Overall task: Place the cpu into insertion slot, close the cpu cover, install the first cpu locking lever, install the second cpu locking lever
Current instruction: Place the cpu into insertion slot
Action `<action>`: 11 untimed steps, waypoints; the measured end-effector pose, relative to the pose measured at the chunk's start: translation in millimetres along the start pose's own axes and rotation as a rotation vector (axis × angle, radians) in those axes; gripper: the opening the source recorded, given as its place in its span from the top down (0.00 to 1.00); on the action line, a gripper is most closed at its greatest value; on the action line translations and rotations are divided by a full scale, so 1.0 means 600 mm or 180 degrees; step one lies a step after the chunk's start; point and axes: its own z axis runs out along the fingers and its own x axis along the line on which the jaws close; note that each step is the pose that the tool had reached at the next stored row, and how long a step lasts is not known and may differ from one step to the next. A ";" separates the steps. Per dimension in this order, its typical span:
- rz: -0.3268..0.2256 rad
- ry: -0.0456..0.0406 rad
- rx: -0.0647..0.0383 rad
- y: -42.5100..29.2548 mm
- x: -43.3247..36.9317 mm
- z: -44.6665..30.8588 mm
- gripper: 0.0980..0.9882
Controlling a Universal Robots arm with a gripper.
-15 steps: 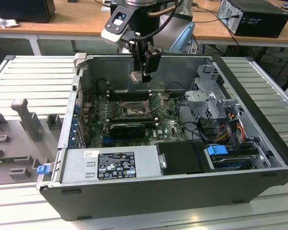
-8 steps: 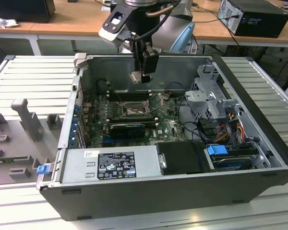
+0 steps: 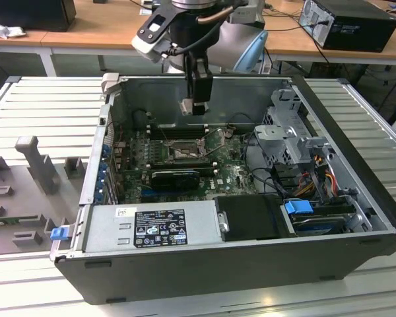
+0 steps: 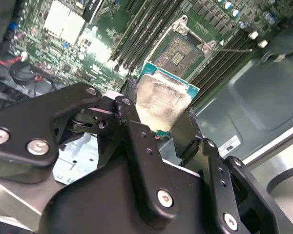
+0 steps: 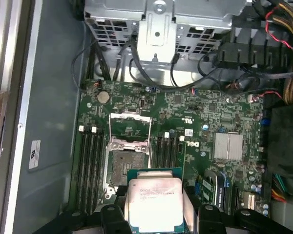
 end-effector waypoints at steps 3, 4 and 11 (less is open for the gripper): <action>0.0152 -0.0013 -0.0002 0.000 0.000 0.000 0.52; 0.0218 -0.0018 -0.0003 0.000 0.000 0.000 0.52; 0.0276 -0.0023 -0.0002 -0.001 0.000 0.013 0.52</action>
